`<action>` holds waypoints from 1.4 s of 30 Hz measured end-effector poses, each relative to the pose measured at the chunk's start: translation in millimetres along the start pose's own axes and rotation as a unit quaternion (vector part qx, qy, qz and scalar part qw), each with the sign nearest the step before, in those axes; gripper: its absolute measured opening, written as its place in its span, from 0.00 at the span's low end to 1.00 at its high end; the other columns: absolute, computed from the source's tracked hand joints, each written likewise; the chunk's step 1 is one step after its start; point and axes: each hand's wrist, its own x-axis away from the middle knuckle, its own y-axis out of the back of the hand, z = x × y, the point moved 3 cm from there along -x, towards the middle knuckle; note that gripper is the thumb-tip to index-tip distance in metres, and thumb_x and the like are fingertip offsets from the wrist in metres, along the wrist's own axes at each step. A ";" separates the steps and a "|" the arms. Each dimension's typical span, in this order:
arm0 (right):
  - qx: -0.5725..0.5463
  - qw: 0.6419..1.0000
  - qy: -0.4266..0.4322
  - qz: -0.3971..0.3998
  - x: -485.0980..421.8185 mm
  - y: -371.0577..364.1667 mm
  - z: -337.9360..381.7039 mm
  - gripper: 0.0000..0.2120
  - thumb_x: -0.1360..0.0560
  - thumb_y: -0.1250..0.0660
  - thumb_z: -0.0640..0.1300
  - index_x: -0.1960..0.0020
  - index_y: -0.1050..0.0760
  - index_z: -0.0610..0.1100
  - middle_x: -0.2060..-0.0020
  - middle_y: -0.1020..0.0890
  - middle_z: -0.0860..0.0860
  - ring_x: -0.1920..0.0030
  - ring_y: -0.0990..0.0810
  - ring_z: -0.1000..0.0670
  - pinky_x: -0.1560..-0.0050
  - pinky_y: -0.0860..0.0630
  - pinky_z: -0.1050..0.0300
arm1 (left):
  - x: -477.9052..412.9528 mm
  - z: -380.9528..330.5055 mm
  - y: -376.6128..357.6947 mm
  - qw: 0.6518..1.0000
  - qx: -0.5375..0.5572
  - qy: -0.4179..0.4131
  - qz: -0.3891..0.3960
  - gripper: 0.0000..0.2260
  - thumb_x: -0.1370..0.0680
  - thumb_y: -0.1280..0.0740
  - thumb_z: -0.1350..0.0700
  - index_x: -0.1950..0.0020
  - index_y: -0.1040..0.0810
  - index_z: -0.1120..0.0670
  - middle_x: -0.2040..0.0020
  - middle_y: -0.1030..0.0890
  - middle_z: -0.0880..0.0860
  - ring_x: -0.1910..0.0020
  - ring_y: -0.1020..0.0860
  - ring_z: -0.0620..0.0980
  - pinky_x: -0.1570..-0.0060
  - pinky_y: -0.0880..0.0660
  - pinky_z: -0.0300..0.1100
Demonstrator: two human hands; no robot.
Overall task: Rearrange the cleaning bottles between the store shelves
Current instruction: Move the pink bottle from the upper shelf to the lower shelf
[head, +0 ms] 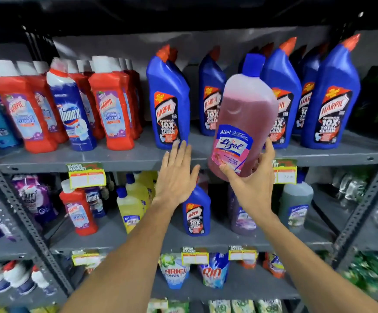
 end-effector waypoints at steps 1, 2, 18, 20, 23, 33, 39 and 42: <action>-0.007 1.000 -0.010 0.002 11.1 2.3 -1.6 0.47 0.33 0.19 0.48 0.24 0.45 0.58 0.37 0.20 0.53 0.39 0.19 0.53 0.38 0.21 0.47 | 12.1 -1.2 -1.8 1.000 -0.003 0.000 -0.022 0.28 0.18 0.46 0.45 0.21 0.46 0.58 0.20 0.46 0.57 0.21 0.53 0.54 0.24 0.47 0.54; -0.015 1.000 -0.023 0.004 22.7 3.4 -6.0 0.46 0.33 0.18 0.47 0.26 0.44 0.58 0.37 0.20 0.54 0.40 0.18 0.56 0.39 0.20 0.50 | 26.0 -1.8 -5.7 0.999 -0.005 0.003 -0.033 0.29 0.18 0.46 0.46 0.21 0.48 0.58 0.19 0.48 0.57 0.21 0.54 0.55 0.24 0.48 0.54; 0.103 0.971 -0.217 0.006 128.3 -27.3 -177.8 0.42 0.39 0.17 0.44 0.34 0.39 0.55 0.39 0.23 0.46 0.40 0.20 0.42 0.40 0.22 0.39 | 170.3 62.0 -182.9 0.959 0.011 0.074 0.274 0.34 0.19 0.47 0.41 0.21 0.53 0.59 0.19 0.53 0.59 0.21 0.55 0.58 0.24 0.55 0.53; 0.120 0.967 -0.227 0.004 132.2 -33.8 -197.2 0.43 0.38 0.17 0.43 0.33 0.39 0.53 0.38 0.24 0.46 0.39 0.21 0.42 0.39 0.22 0.40 | 176.2 69.7 -204.1 0.949 0.008 0.069 0.307 0.33 0.19 0.48 0.41 0.21 0.53 0.59 0.19 0.53 0.59 0.21 0.55 0.58 0.24 0.56 0.54; 0.138 0.960 -0.245 0.018 136.9 -42.9 -222.1 0.44 0.37 0.17 0.42 0.28 0.38 0.47 0.36 0.25 0.45 0.37 0.23 0.43 0.37 0.23 0.41 | 182.8 79.2 -231.1 0.925 0.025 0.078 0.372 0.33 0.18 0.50 0.41 0.20 0.55 0.59 0.19 0.56 0.58 0.21 0.58 0.57 0.23 0.57 0.54; 0.181 0.952 -0.247 0.009 121.7 -70.9 -256.8 0.44 0.33 0.19 0.42 0.25 0.40 0.43 0.31 0.29 0.43 0.34 0.26 0.42 0.36 0.27 0.45 | 199.3 90.4 -263.9 0.928 0.018 0.093 0.360 0.33 0.21 0.53 0.40 0.21 0.49 0.58 0.20 0.48 0.59 0.21 0.51 0.59 0.25 0.54 0.56; 0.188 0.947 -0.258 0.022 131.7 -76.0 -267.1 0.40 0.30 0.24 0.36 0.24 0.41 0.41 0.35 0.27 0.40 0.36 0.28 0.38 0.38 0.27 0.43 | 202.3 95.0 -271.4 0.924 0.042 0.094 0.368 0.34 0.22 0.58 0.38 0.20 0.55 0.56 0.19 0.55 0.56 0.21 0.58 0.56 0.24 0.60 0.53; 0.191 0.946 -0.259 0.037 138.1 -74.2 -273.6 0.40 0.28 0.26 0.32 0.22 0.43 0.42 0.33 0.27 0.41 0.33 0.29 0.39 0.34 0.27 0.41 | 202.3 95.7 -272.7 0.920 0.050 0.099 0.375 0.35 0.22 0.58 0.38 0.20 0.57 0.55 0.19 0.57 0.55 0.21 0.59 0.56 0.25 0.61 0.53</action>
